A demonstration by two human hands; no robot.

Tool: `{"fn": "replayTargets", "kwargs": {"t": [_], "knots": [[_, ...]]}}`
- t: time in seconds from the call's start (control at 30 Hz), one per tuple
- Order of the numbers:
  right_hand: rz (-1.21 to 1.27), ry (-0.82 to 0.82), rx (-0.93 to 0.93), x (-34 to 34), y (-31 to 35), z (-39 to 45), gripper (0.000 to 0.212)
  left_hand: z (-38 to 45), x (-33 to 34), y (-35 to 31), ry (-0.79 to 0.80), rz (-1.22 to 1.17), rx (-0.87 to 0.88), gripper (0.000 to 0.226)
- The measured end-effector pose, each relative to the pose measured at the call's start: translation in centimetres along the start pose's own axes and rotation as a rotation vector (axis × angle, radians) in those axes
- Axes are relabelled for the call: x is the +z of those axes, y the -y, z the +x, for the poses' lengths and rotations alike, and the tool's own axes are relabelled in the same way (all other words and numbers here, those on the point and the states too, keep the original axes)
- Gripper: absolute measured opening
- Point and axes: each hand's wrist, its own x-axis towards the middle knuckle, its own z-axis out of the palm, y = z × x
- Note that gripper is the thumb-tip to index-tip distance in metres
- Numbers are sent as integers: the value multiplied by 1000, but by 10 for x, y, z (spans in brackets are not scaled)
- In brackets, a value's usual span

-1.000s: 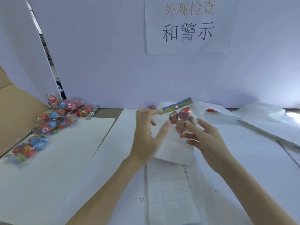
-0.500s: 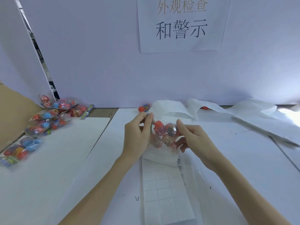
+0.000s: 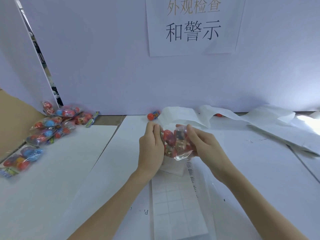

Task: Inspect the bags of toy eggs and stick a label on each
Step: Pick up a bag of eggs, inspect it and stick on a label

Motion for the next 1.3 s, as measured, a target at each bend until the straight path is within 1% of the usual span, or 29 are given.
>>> {"fn": "replayTargets", "kwargs": {"t": [0.07, 0.13, 0.23, 0.27, 0.33, 0.4, 0.5, 0.53, 0.63, 0.7, 0.8, 0.87, 0.93, 1.03, 1.1, 1.17, 1.2, 1.23, 1.27, 1.3], "knots": [[-25, 16, 23, -1, -2, -1, 24, 0, 0, 3, -23, -29, -36, 24], [-24, -2, 51, -1, -3, -1, 26, -1, -2, 2, -10, -50, -50, 20], [-40, -14, -3, -3, -3, 1, 15, -1, -5, -2, 22, -84, -21, 15], [-45, -2, -26, -4, -2, 1, 11, -1, -7, -4, 36, -89, -7, 16], [-61, 54, -61, -6, -1, -1, 10, 1, -9, -7, 96, -131, -14, 21], [-66, 68, -76, -5, 0, -3, 19, 5, -11, -8, 159, -218, -73, 23], [-106, 37, -19, -6, -1, -1, 59, 10, -17, -4, 159, -275, -116, 19], [-123, 32, 10, -6, -2, 0, 65, 11, -19, -3, 152, -255, -108, 17], [-161, 26, 57, -4, -4, 1, 65, 11, -17, -1, 138, -215, -112, 13], [-272, 10, 38, -2, -4, 1, 70, 10, -14, -1, 102, -200, -107, 13], [-559, -85, -106, -2, -8, 0, 70, 9, -11, -1, 32, -144, -23, 12], [-629, -135, -164, -6, -10, -1, 62, 10, -13, -1, 44, -166, 12, 13], [-522, -117, -153, -9, -9, -1, 48, 9, -15, -3, 87, -188, 38, 14], [-234, -3, -95, -10, -1, -3, 29, 12, -21, -9, 137, -277, 54, 16], [-79, 27, -70, -10, 4, -3, 28, 15, -27, -9, 230, -309, 77, 14], [5, 21, -96, -9, 7, -3, 24, 16, -32, -8, 379, -292, 98, 16], [4, -9, -138, -9, 8, -3, 19, 14, -33, -9, 418, -299, 98, 19], [-7, -41, -175, -10, 8, -3, 15, 13, -33, -9, 403, -318, 82, 21], [-25, -65, -196, -12, 6, -2, 25, 13, -32, -10, 347, -345, 49, 22], [-39, -69, -193, -14, 5, -1, 42, 14, -30, -11, 272, -363, 5, 20]]}}
